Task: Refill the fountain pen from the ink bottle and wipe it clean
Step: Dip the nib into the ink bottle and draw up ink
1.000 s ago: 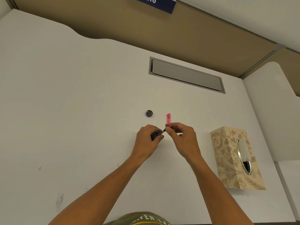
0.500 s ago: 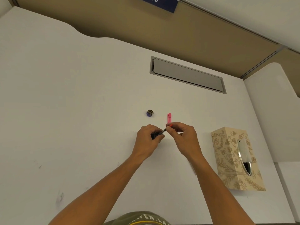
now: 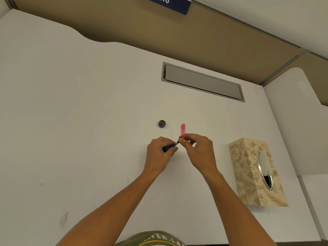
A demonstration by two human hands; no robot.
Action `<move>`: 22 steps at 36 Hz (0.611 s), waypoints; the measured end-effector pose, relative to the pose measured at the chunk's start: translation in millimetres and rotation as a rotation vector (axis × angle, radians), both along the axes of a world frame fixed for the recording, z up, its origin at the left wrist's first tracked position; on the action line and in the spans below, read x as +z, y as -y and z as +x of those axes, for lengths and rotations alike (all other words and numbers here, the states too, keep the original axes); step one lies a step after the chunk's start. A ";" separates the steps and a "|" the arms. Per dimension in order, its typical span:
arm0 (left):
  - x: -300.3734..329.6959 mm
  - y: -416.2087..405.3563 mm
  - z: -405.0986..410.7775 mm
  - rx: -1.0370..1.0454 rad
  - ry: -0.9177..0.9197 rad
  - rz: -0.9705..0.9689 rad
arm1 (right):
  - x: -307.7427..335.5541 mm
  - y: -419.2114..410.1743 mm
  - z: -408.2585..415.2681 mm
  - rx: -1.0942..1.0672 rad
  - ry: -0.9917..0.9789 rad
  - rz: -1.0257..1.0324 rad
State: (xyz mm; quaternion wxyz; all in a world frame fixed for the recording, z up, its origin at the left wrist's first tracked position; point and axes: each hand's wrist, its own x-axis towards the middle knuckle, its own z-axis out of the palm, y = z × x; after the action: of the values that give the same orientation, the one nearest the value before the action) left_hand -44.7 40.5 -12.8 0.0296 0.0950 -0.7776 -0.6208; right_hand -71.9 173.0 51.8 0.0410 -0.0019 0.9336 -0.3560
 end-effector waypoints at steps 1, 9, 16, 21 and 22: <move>-0.1 -0.5 0.1 0.005 0.002 0.004 | -0.5 0.7 0.3 -0.005 -0.006 0.012; 0.5 -0.8 -1.3 0.023 0.037 0.051 | -0.6 6.0 5.2 -0.069 -0.054 0.090; 4.7 -0.8 -1.4 0.043 0.040 0.109 | -3.4 7.2 6.4 -0.116 -0.074 0.163; 5.2 -0.1 -0.9 0.039 0.032 0.109 | -2.3 8.7 7.4 -0.129 -0.088 0.170; 5.3 0.0 -0.8 0.038 0.030 0.106 | -1.8 8.8 7.5 -0.130 -0.088 0.171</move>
State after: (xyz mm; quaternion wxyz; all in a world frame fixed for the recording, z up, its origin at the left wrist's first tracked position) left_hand -45.5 40.5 -7.5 0.0246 0.1205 -0.7422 -0.6588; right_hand -64.4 164.2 50.0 -0.0230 0.0466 0.9595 -0.2767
